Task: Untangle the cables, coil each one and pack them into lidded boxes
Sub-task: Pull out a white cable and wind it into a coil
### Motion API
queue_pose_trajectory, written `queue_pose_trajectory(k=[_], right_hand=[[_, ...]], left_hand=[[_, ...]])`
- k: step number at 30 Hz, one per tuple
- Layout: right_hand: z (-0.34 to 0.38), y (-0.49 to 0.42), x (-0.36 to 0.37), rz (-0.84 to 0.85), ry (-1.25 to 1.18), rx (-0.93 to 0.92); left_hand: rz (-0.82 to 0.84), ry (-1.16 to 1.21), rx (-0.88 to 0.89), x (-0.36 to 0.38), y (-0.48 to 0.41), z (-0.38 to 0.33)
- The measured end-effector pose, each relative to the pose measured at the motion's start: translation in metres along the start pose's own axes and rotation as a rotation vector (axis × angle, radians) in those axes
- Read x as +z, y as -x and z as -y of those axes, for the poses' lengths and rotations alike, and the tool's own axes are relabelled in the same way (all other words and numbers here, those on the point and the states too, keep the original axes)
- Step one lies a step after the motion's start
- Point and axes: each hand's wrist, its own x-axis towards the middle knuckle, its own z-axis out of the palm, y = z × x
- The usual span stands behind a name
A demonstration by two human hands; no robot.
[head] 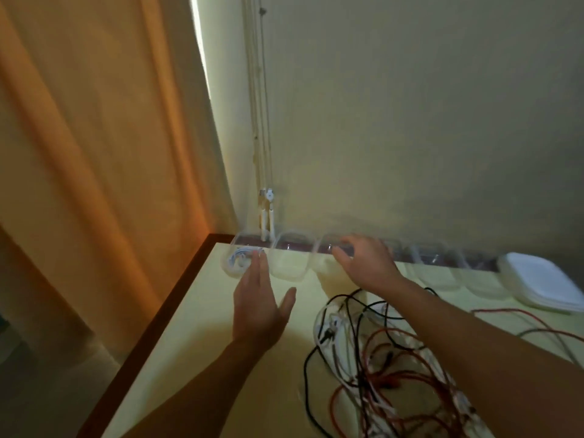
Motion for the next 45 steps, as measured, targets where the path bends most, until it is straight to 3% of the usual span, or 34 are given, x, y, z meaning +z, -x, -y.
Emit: queue_pose_trajectory(k=[8, 12, 16, 22, 29, 32, 40, 45], right_hand=[[-0.080, 0.079, -0.062, 0.050, 0.037, 0.124], [-0.119, 0.122, -0.064, 0.182, 0.108, 0.163], [-0.138, 0.151, -0.057, 0.194, 0.047, 0.154], [-0.147, 0.158, -0.075, 0.158, 0.063, 0.089], [-0.141, 0.153, -0.119, -0.026, -0.073, 0.064], [-0.131, 0.151, -0.146, -0.116, -0.147, 0.037], [-0.103, 0.149, -0.230, -0.382, -0.398, -0.038], [-0.099, 0.158, -0.246, -0.480, -0.500, -0.040]], left_hand=[[0.282, 0.046, 0.069, 0.019, 0.031, -0.091], [0.435, -0.113, 0.150, 0.032, 0.051, -0.123], [0.425, -0.355, 0.182, 0.040, 0.066, -0.155], [0.437, -0.412, 0.132, 0.048, 0.087, -0.192], [0.332, 0.228, 0.227, 0.039, 0.087, -0.244], [0.342, 0.351, 0.211, 0.030, 0.082, -0.261], [0.363, -0.013, 0.175, 0.022, 0.069, -0.238], [0.395, -0.083, 0.185, -0.007, 0.061, -0.254]])
